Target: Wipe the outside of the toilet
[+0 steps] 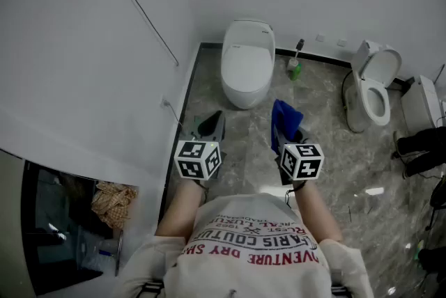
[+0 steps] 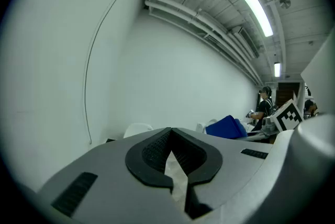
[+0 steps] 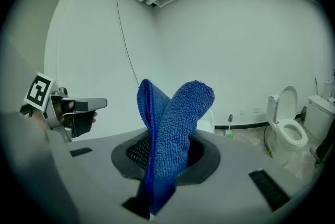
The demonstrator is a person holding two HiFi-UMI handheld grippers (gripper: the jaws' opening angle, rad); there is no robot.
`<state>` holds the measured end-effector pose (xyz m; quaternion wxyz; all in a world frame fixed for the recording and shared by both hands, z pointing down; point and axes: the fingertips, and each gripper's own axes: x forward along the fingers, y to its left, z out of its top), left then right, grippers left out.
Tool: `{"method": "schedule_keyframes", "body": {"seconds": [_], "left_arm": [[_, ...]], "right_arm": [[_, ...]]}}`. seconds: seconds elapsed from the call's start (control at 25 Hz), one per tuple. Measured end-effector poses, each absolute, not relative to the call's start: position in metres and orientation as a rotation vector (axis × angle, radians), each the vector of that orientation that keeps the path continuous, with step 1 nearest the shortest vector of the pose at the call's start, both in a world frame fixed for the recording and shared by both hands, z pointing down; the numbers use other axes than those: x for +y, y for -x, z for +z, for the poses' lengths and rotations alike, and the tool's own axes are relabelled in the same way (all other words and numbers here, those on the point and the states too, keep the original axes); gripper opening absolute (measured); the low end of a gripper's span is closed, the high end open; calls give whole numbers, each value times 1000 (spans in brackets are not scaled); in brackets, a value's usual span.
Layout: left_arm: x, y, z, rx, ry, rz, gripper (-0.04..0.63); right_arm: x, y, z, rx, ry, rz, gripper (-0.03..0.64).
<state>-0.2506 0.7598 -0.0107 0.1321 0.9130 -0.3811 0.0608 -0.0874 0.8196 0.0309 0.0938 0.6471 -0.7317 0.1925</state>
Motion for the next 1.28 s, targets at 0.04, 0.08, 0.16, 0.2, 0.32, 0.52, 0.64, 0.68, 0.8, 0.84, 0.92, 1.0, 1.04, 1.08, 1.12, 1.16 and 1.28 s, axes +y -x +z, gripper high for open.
{"method": "schedule_keyframes", "body": {"seconds": [0.04, 0.08, 0.16, 0.2, 0.32, 0.52, 0.64, 0.68, 0.8, 0.84, 0.92, 1.0, 1.04, 1.08, 1.12, 1.16, 1.28], "left_arm": [[758, 250, -11, -1102, -2653, 178, 8], [757, 250, -11, -1099, -2656, 179, 6], [753, 252, -10, -1102, -2654, 180, 8], [750, 254, -10, -1107, -2650, 180, 8], [745, 260, -7, -1108, -2638, 178, 8], [734, 266, -1, -1091, -2648, 205, 8], [724, 275, 6, -1076, -2652, 223, 8], [719, 281, 9, -1070, -2652, 229, 8], [698, 301, 17, -1051, -2652, 252, 8], [691, 307, 19, -1044, -2652, 257, 8], [677, 319, 19, -1028, -2658, 264, 8], [667, 328, 20, -1013, -2664, 275, 8], [664, 333, 22, -1008, -2661, 285, 6], [660, 336, 25, -1005, -2655, 297, 8], [653, 338, 28, -1004, -2647, 305, 8], [644, 338, 31, -1007, -2640, 308, 8], [615, 337, 38, -1026, -2616, 313, 8]], "right_arm": [[818, 88, 31, -2169, -1919, 571, 72], [817, 88, 31, -2168, -1919, 570, 72], [814, 91, 31, -2164, -1915, 561, 72], [812, 93, 31, -2161, -1912, 555, 72], [806, 98, 33, -2151, -1904, 553, 72], [795, 97, 35, -2137, -1961, 587, 72], [785, 102, 40, -2136, -1995, 624, 72], [780, 106, 43, -2130, -2003, 631, 72], [761, 123, 50, -2105, -2023, 645, 72], [755, 130, 52, -2100, -2029, 649, 72], [741, 142, 53, -2095, -2041, 655, 72], [730, 151, 53, -2093, -2050, 658, 72], [726, 155, 55, -2089, -2053, 664, 72], [722, 157, 57, -2082, -2055, 674, 72], [715, 157, 60, -2077, -2056, 685, 72], [706, 156, 62, -2075, -2055, 697, 72], [677, 153, 72, -2075, -2027, 734, 72]]}}
